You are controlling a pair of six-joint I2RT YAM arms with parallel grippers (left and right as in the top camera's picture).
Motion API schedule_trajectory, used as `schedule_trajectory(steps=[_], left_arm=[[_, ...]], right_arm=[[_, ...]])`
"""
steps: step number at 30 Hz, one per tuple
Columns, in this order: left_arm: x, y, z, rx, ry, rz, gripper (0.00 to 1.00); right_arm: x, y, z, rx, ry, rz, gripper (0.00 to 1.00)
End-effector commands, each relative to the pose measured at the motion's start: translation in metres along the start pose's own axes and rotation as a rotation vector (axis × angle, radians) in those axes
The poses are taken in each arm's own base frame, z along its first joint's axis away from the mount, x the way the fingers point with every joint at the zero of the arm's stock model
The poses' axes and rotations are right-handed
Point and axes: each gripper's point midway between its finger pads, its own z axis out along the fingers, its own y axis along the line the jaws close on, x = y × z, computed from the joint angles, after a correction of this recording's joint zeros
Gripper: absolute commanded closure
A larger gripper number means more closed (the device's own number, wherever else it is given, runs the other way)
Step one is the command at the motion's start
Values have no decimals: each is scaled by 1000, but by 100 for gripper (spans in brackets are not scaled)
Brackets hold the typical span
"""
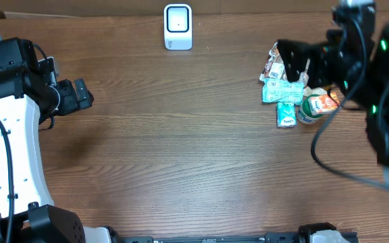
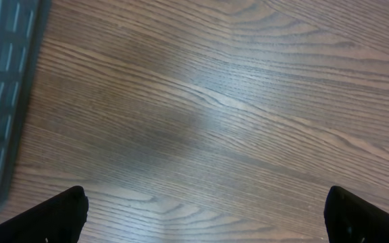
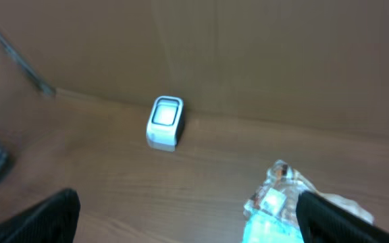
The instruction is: Scan the item barcode
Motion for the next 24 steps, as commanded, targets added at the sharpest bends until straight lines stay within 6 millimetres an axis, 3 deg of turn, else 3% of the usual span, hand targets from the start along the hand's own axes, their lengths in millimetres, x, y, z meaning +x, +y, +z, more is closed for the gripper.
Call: schedule_trajectory(steps=[1,7,15,24], left_arm=[[-1,-4,-4,6,-13,12,0],[-1,-3,-4,6,-13,11,0],[-1,-4,-4,6,-13,12,1],[-1,-4,-4,6,-13,12,0]], right_arm=[[18,-8,-15,36,-93,-5,0],[66,-22,-15,82,-293,-42,0],[155,-33,-22,124,-474,-68,0],[214,-44,-21,163,-544,-68,0]])
